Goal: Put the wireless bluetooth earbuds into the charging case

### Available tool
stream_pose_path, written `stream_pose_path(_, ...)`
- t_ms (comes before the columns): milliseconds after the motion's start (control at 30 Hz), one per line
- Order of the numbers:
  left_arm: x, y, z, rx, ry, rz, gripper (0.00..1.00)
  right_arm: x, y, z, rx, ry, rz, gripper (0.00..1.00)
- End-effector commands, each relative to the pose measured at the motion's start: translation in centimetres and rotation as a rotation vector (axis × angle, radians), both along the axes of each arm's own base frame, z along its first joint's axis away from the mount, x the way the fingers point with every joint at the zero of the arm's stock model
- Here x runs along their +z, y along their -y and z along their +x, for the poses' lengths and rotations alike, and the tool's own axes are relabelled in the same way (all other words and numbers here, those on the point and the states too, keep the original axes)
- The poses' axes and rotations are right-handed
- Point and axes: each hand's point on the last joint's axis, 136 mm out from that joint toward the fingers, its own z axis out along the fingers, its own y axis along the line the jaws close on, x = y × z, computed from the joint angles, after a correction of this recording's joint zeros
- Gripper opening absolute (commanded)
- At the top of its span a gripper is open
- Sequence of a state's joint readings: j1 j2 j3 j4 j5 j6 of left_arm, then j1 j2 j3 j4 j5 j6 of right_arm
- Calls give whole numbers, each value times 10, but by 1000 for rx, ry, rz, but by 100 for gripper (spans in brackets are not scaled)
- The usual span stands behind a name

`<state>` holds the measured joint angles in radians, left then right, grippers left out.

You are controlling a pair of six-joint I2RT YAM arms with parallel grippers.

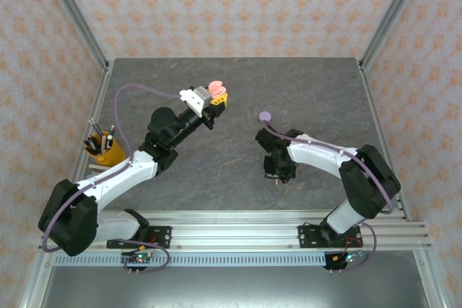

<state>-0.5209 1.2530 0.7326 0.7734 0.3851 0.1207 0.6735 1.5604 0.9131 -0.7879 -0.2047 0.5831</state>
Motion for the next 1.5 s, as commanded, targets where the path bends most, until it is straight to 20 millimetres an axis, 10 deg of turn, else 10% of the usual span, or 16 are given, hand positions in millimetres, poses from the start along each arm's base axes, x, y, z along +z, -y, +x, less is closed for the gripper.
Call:
stream_pose_path(0, 12, -1, 4, 7, 23, -23, 0, 18, -8, 23, -3, 102, 24, 17)
stream_pose_path(767, 3, -16, 15, 114, 16, 38, 0, 93, -43, 142, -11, 572, 219, 16)
stream_pose_path(1467, 2, 5, 30, 1, -19, 4, 0, 310, -43, 158, 79, 981, 406, 18)
